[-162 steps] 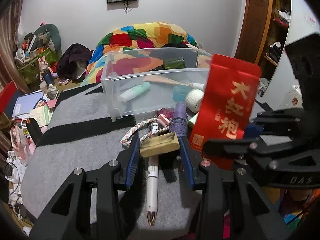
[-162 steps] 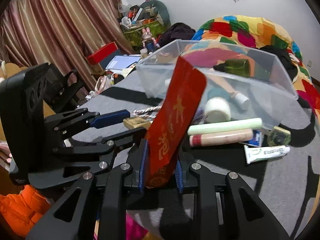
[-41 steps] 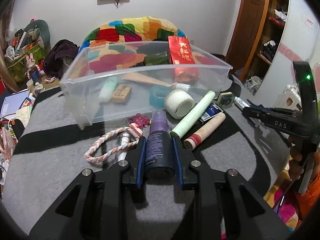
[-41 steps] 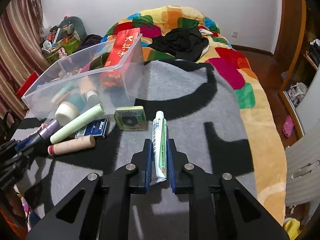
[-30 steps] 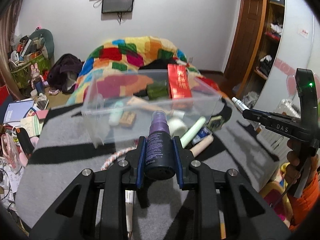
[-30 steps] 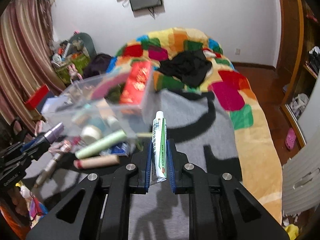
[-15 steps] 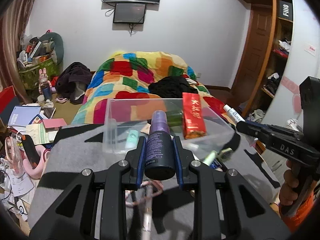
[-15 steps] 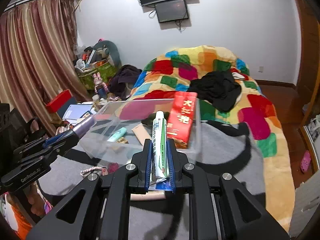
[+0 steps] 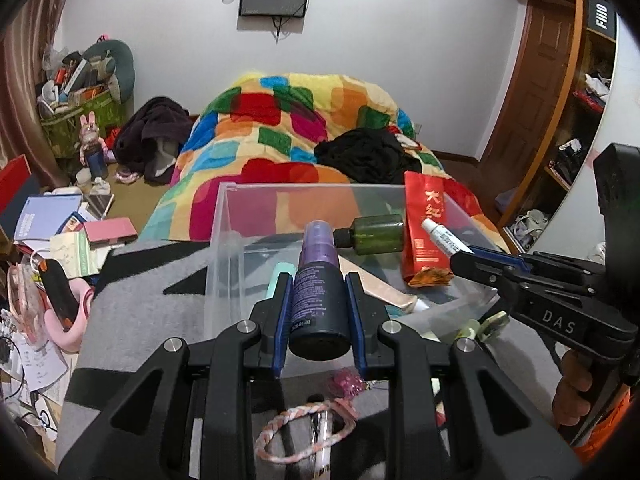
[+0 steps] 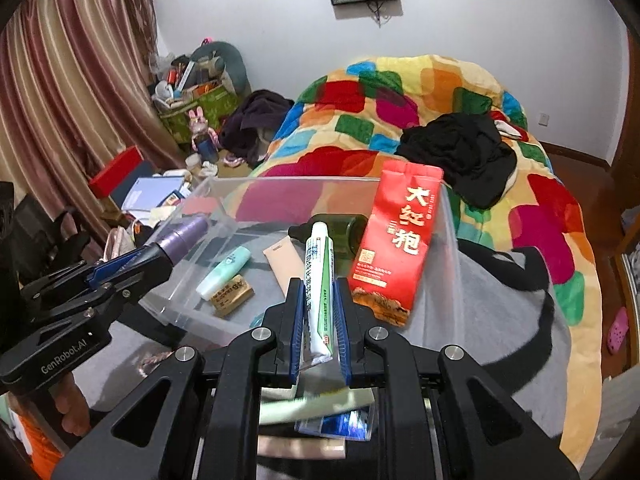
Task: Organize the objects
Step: 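Drop purple spool into bin with left tool while right tool drops toothpaste in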
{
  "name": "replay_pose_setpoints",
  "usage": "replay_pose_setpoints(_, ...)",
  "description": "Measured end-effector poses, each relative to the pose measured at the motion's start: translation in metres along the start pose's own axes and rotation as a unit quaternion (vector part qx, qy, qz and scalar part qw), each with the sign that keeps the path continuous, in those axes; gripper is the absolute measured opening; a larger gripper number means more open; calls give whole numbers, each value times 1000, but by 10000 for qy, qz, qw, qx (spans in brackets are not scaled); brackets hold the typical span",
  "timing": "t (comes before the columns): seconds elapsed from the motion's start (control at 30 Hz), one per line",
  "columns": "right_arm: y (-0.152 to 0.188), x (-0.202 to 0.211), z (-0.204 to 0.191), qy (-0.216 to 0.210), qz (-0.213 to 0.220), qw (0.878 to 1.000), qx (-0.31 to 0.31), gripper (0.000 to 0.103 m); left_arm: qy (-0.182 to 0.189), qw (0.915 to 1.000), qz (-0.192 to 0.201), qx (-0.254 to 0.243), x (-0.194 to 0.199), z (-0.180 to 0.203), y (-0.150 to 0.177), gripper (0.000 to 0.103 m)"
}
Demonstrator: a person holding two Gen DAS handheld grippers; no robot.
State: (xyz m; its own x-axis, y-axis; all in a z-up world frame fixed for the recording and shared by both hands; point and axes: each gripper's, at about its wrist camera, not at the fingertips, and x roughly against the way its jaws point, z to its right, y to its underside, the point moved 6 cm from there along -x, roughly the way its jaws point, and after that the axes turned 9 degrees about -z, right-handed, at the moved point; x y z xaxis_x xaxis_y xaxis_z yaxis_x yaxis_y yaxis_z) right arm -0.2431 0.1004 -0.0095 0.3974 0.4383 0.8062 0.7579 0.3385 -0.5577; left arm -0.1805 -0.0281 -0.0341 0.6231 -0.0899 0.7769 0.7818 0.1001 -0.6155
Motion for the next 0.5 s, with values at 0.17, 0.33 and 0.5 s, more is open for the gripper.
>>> replay_pose_setpoints(0.17, -4, -17, -3, 36, -183, 9998, 55, 13, 49, 9999, -102, 46, -10, -1, -1, 25)
replay_pose_setpoints(0.33, -1, -26, -7, 114, -325, 9993, 156, 13, 75, 9999, -131, 29, -13, 1, 0, 25)
replay_pose_setpoints(0.5, 2, -21, -12, 244, -307, 9988, 291, 14, 85, 9998, -151, -26, -11, 2, 1, 25)
